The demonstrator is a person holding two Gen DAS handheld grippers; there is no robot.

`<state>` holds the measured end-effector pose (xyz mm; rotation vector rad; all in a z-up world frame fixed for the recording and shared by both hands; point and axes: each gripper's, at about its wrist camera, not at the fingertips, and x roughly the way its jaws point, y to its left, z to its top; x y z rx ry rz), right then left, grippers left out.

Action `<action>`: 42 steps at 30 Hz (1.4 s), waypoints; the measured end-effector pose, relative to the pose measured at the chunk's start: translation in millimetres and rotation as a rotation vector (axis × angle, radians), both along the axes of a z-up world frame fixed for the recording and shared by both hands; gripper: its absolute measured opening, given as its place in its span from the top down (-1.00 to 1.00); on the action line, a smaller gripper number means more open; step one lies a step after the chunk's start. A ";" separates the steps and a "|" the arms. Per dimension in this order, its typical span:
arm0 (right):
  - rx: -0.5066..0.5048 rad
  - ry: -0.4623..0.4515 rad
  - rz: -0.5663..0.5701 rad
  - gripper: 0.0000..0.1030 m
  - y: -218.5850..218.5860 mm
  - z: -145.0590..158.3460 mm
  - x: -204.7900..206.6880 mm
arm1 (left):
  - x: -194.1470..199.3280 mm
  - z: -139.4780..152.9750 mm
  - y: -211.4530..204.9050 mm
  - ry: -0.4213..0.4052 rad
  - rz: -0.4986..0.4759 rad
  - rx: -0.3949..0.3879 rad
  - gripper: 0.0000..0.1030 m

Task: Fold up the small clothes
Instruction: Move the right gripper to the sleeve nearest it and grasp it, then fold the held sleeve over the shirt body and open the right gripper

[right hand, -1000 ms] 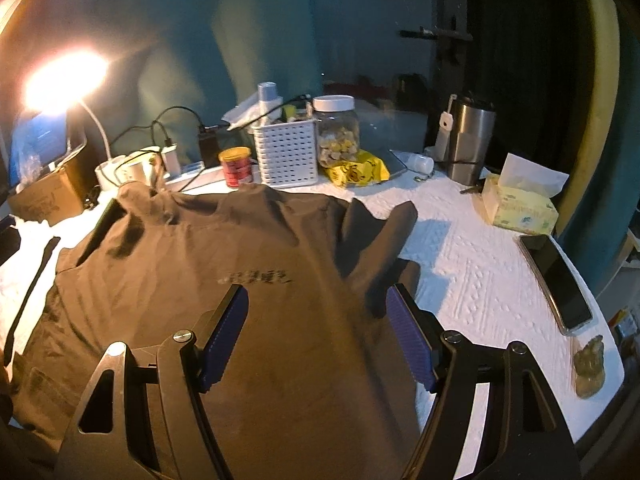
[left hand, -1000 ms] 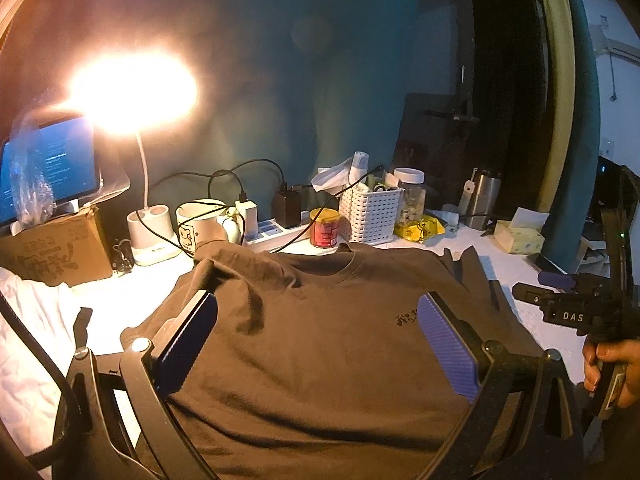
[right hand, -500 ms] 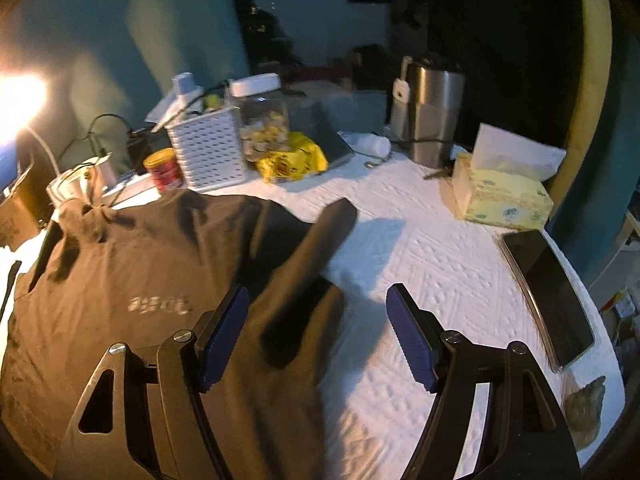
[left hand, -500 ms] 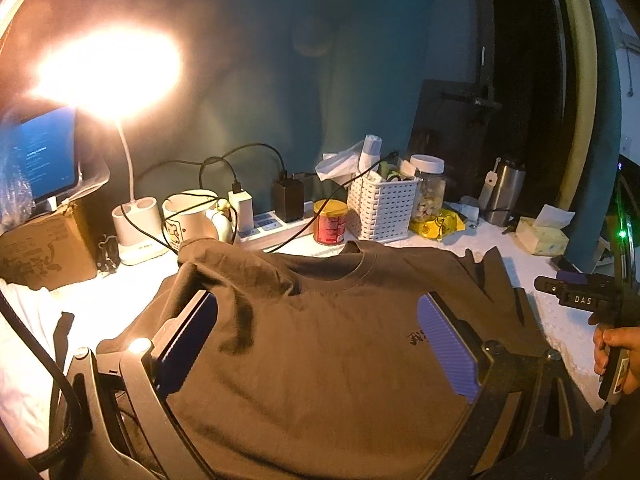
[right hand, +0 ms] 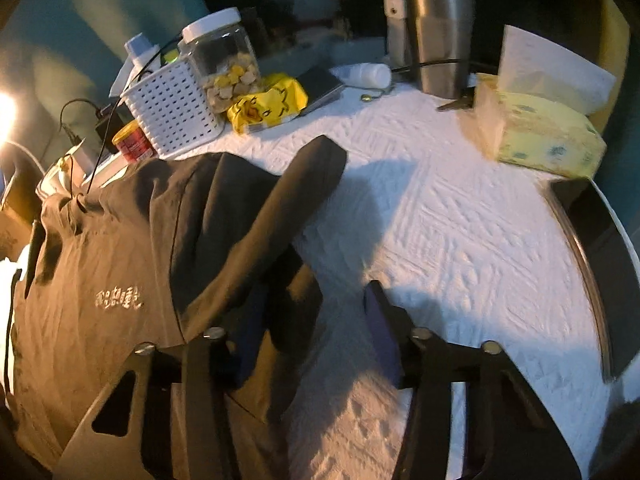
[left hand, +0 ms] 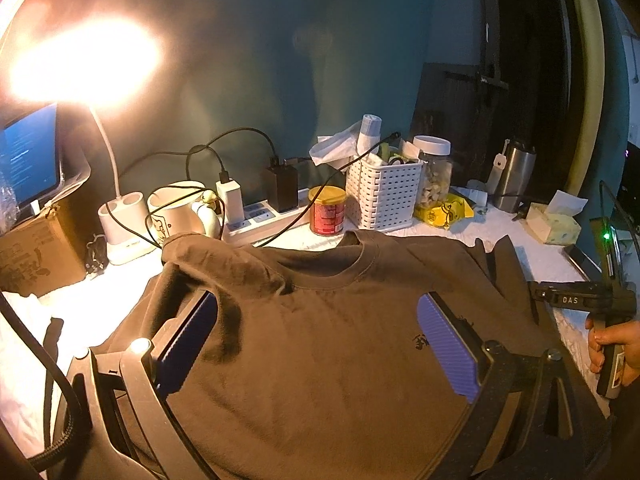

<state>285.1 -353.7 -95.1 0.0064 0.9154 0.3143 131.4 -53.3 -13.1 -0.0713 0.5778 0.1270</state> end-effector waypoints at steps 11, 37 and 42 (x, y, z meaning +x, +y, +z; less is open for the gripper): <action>0.091 -0.049 -0.024 0.87 -12.4 19.9 -6.1 | 1.0 2.9 -3.4 0.005 -0.034 -0.005 -0.93; -0.023 -0.010 0.370 0.87 128.7 4.1 -96.6 | -59.1 3.8 19.7 -0.014 -0.012 -0.027 -0.93; -0.062 -0.005 0.404 0.87 145.3 1.1 -111.1 | -66.4 2.7 27.0 -0.021 -0.006 -0.040 -0.93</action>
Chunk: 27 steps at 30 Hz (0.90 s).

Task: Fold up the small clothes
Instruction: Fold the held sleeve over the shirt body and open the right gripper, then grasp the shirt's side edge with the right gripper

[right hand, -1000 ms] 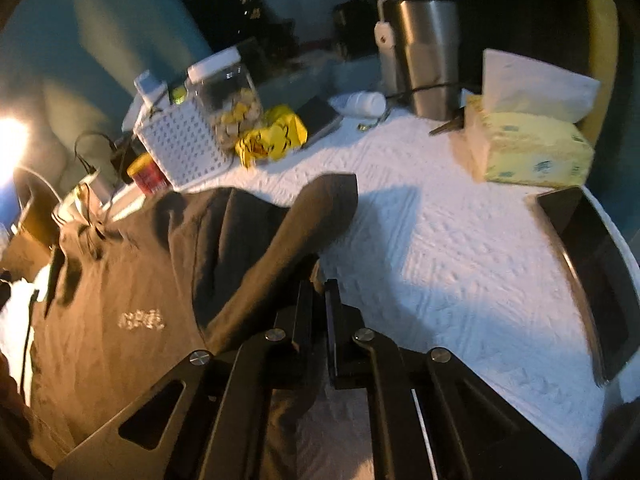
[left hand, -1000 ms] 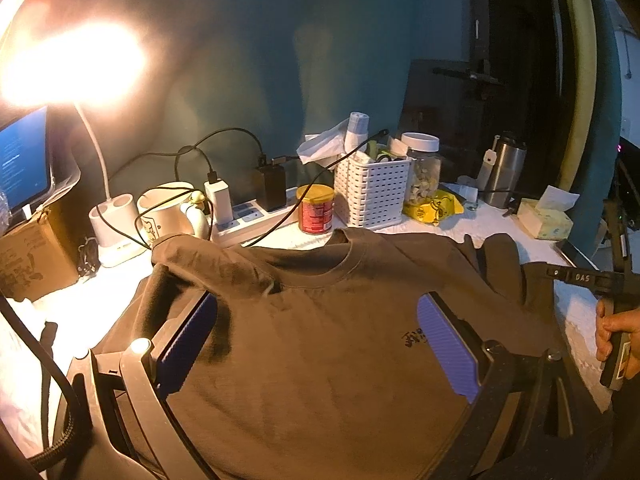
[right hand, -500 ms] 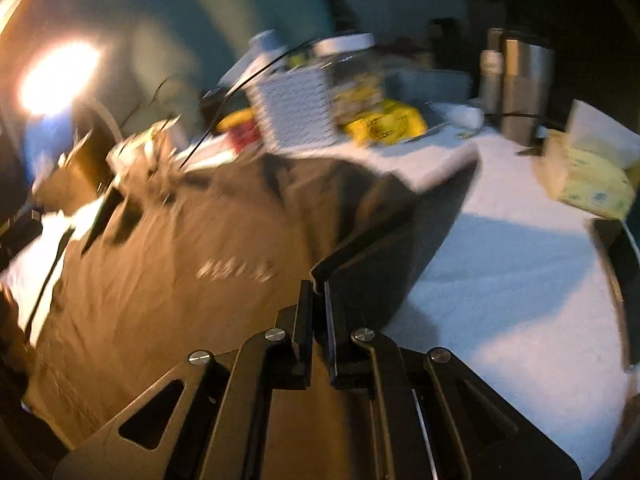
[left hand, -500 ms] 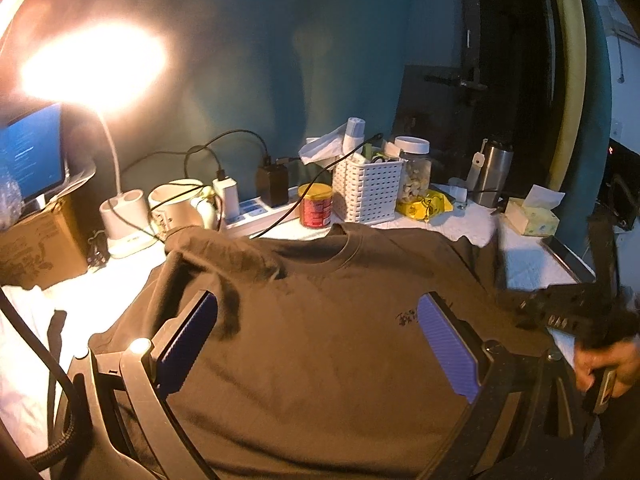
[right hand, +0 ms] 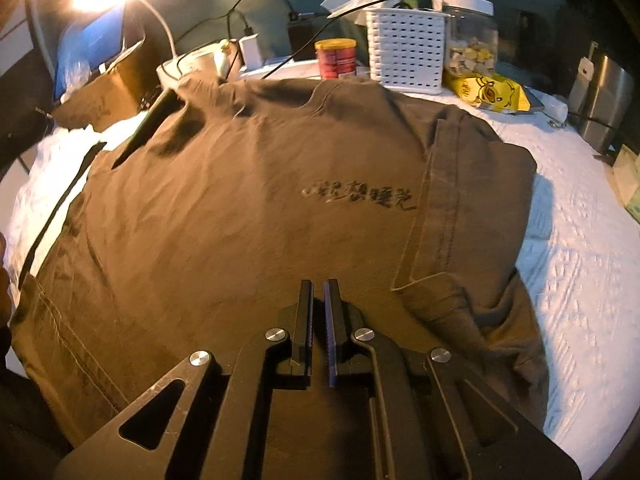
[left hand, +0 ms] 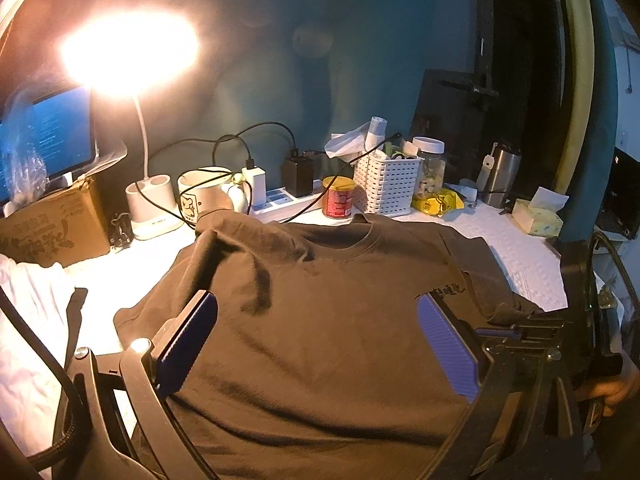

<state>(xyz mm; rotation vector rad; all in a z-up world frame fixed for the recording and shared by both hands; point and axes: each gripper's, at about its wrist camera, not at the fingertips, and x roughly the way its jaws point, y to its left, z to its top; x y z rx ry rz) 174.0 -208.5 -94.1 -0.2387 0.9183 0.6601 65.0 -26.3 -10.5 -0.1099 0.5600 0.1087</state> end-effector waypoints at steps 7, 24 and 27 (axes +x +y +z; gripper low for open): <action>-0.062 -0.071 -0.120 0.20 -9.8 23.4 11.2 | -1.4 -7.2 13.2 0.008 0.003 -0.023 -0.93; -0.205 -0.069 -0.233 0.19 8.6 9.1 97.4 | 25.4 -28.0 64.1 0.055 0.060 -0.056 -0.93; -0.224 -0.058 -0.237 0.59 6.4 5.3 101.8 | 30.2 -32.5 67.5 0.069 0.061 -0.065 -0.93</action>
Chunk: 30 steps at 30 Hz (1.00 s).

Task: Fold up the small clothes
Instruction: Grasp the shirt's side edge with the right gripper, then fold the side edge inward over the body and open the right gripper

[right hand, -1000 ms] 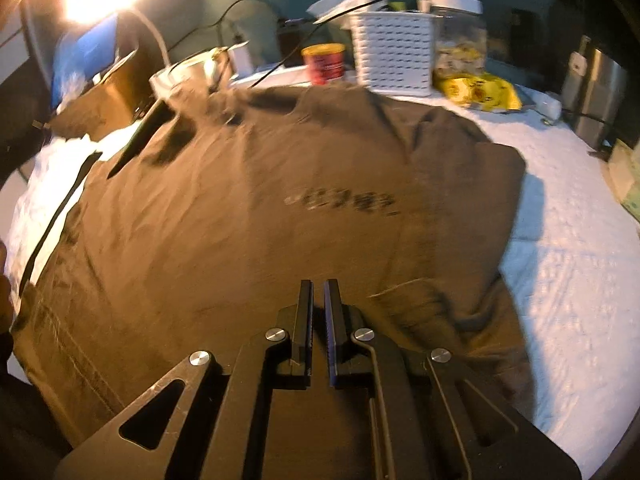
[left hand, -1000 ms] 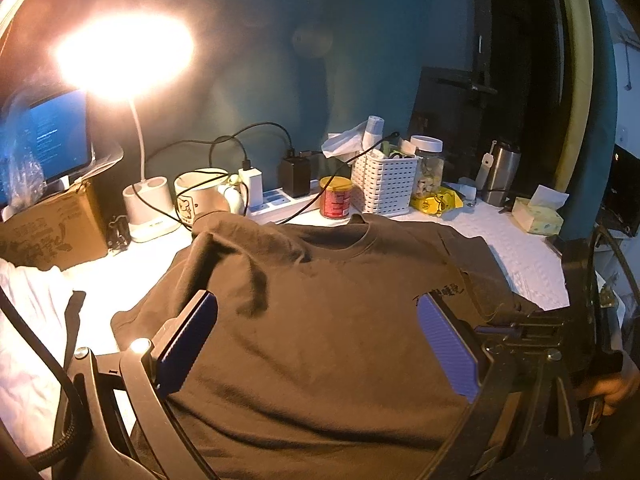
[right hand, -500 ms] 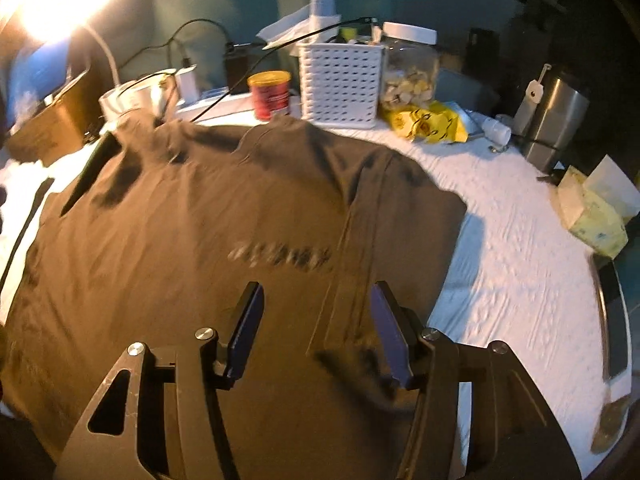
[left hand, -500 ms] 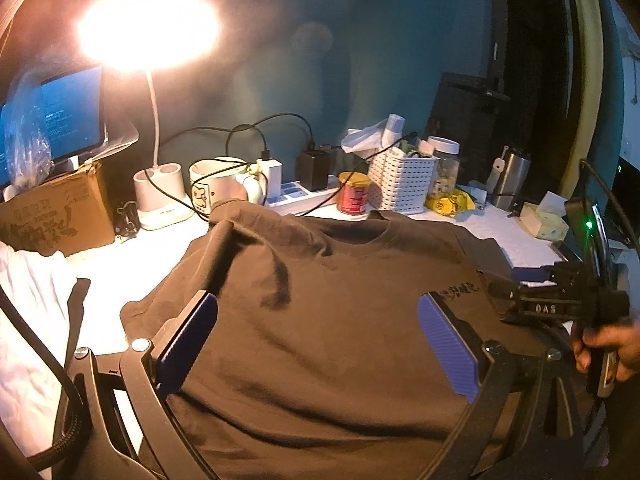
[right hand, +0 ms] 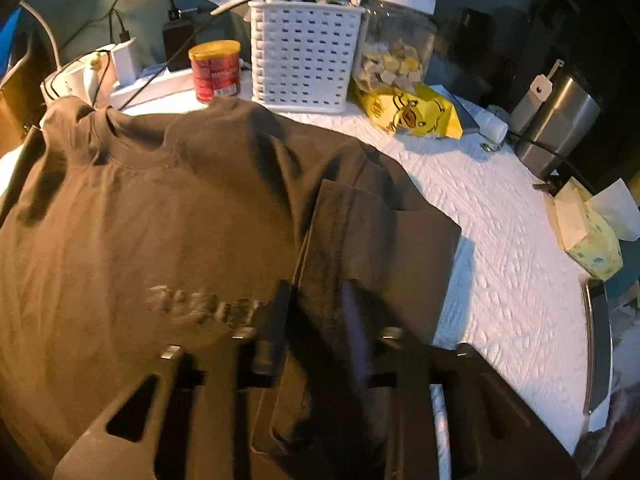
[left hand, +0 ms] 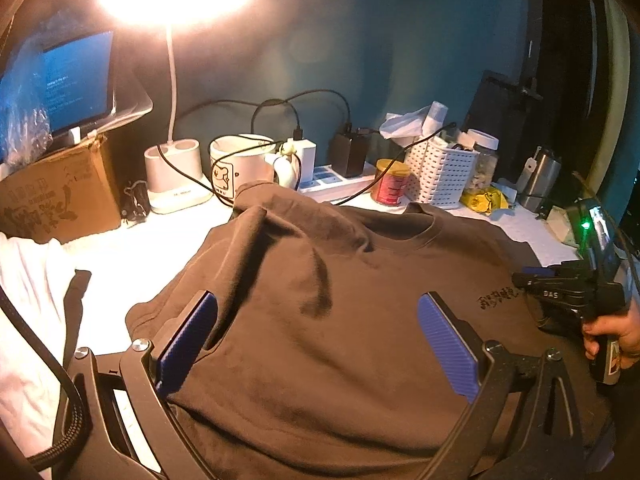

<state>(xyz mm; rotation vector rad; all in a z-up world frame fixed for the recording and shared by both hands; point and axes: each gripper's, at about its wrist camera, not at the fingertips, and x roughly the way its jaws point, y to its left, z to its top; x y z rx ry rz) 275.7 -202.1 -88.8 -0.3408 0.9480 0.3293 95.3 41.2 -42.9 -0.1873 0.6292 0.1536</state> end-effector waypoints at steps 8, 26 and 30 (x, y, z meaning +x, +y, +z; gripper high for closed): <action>0.039 -0.031 -0.001 0.85 -9.9 13.4 -7.1 | 1.2 -1.4 -1.2 0.000 -0.014 -0.006 -0.93; 0.213 -0.063 0.142 0.89 15.5 44.5 -40.9 | -25.2 8.6 4.4 -0.034 0.012 0.007 -0.93; 0.219 -0.012 0.183 0.88 33.2 26.2 -48.5 | -31.5 7.2 9.4 -0.027 0.029 0.007 -0.93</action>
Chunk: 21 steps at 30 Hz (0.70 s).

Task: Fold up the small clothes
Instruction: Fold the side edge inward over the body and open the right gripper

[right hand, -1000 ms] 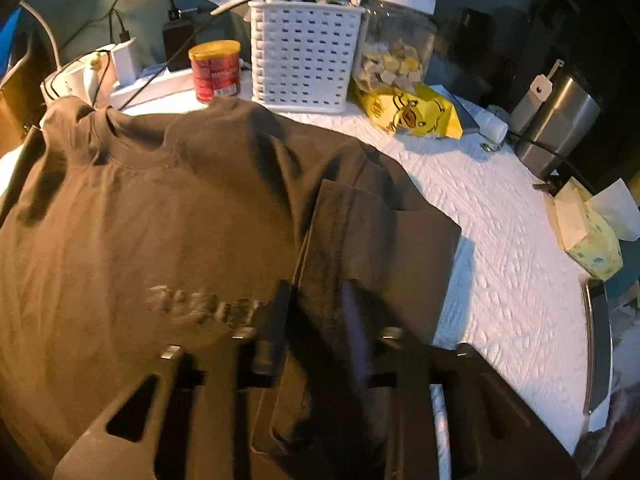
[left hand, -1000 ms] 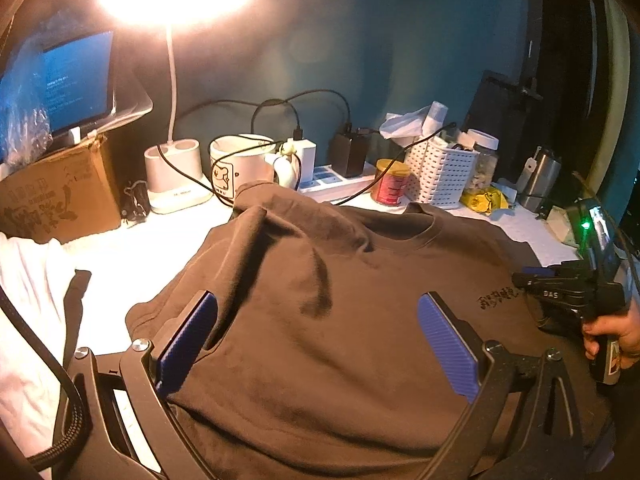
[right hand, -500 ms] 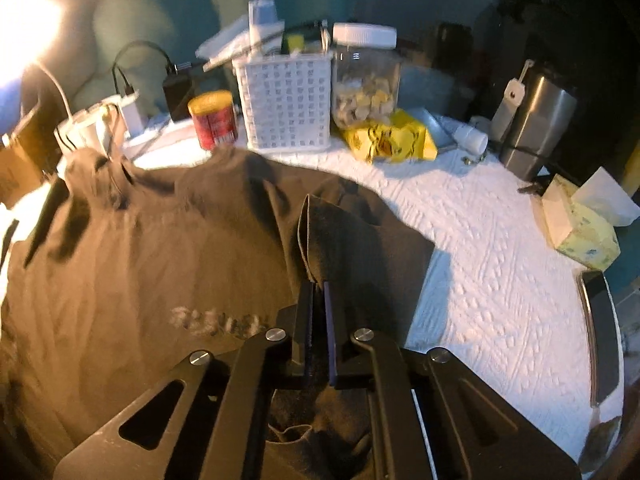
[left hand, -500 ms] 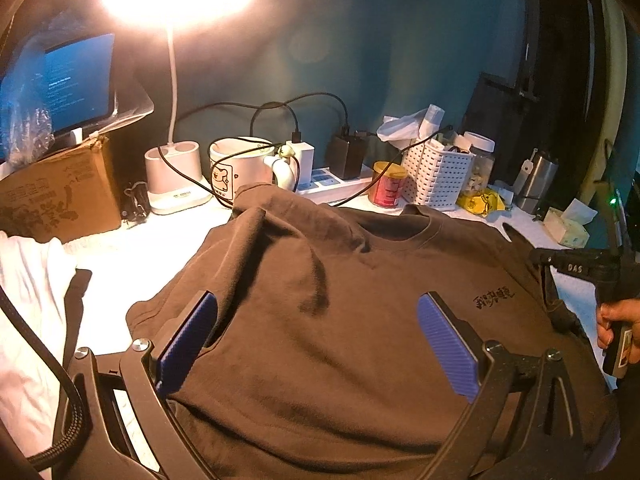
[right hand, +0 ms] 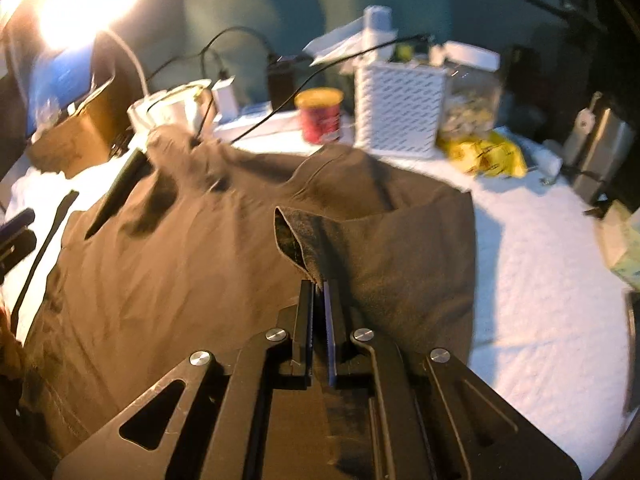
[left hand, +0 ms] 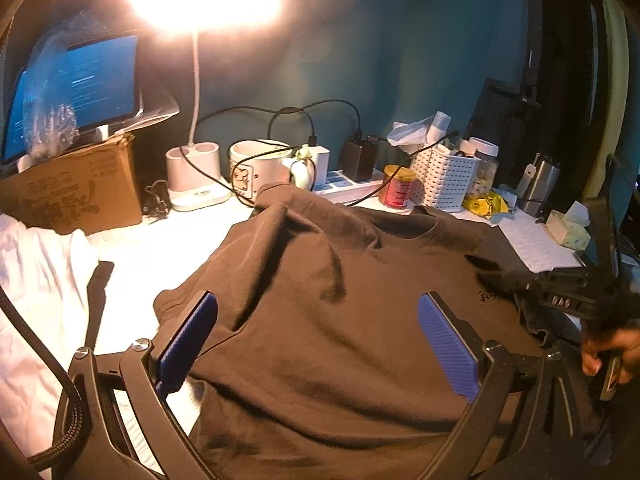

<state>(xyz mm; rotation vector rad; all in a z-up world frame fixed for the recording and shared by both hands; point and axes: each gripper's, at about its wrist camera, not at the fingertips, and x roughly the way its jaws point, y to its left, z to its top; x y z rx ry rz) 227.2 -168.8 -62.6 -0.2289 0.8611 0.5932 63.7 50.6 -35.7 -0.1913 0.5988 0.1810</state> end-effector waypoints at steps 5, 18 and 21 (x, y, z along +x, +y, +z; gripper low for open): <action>-0.042 0.041 -0.005 0.88 8.7 -16.9 0.4 | -6.9 0.3 5.8 0.001 0.018 0.004 -0.93; -0.026 0.051 -0.002 0.34 19.8 -5.8 -24.1 | -16.1 -8.3 63.9 0.019 0.035 -0.068 -0.93; -0.023 0.041 -0.008 0.34 21.7 -0.8 -30.3 | -16.0 -16.3 85.4 0.037 0.052 -0.096 -0.92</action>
